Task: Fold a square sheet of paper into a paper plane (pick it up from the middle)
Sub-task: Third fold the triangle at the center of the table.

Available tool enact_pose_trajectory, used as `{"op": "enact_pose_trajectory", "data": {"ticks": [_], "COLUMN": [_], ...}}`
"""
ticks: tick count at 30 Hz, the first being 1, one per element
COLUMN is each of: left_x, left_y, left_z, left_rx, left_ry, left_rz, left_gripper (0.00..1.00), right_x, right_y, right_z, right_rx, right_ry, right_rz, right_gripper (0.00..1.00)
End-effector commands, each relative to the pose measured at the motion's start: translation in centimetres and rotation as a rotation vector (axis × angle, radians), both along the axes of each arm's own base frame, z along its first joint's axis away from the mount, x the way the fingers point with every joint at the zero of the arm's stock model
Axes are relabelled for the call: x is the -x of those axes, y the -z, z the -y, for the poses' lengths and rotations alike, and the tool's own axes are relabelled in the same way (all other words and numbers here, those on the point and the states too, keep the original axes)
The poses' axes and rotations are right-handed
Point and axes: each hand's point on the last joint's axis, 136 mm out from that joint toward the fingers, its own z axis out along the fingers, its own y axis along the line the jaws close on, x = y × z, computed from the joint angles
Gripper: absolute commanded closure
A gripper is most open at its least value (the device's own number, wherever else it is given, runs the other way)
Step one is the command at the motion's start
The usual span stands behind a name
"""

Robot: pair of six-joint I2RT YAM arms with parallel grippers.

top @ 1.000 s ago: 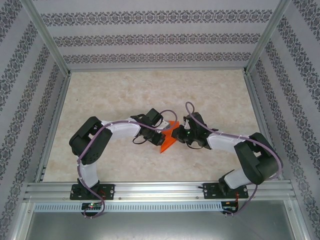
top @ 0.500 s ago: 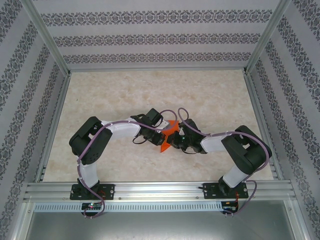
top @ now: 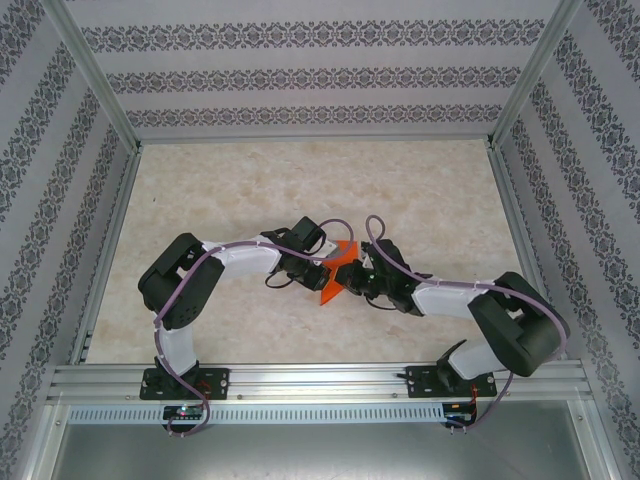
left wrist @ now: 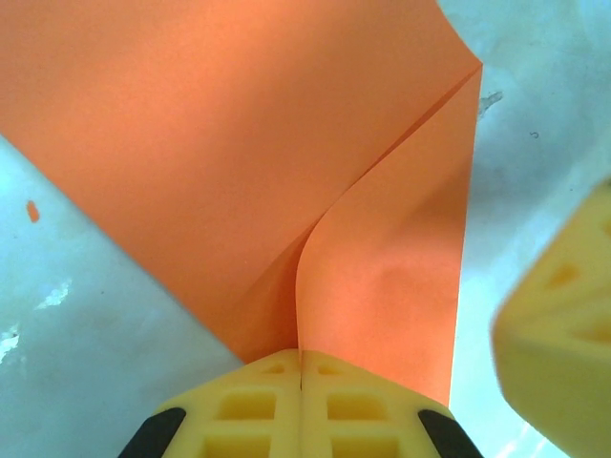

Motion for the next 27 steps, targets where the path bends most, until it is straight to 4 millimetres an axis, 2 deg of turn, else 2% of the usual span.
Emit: {"op": "enact_pose_trajectory", "data": {"ticks": [1,11,21,23,27], "left_x": [0.4,0.8,0.8,0.9,1.0], "left_y": [2.9,3.5,3.8,3.9,4.0], "left_z": [-1.8,-2.0,-2.2,-2.2,-2.4], "left_rx": [-0.080,-0.070,-0.078,-0.077,-0.078], "left_ry": [-0.038,-0.047,-0.052,-0.051,-0.057], "left_rz": [-0.036,-0.058,-0.066,-0.068,-0.073], "left_gripper": [1.00,1.00,1.00,1.00,1.00], "right_x": [0.9,1.1,1.6,1.7,1.9], "right_y": [1.2,1.8,4.9,4.6,2.9], "right_z": [0.4,-1.6,-1.5,-1.5,-1.5], "right_rx": [0.028,0.002,0.031,0.020,0.018], "right_ry": [0.019,0.010,0.005,0.007,0.006], "right_rz": [-0.009,-0.007,-0.053,-0.055,-0.023], "right_gripper": [0.91,0.92,0.93,0.93,0.93]}}
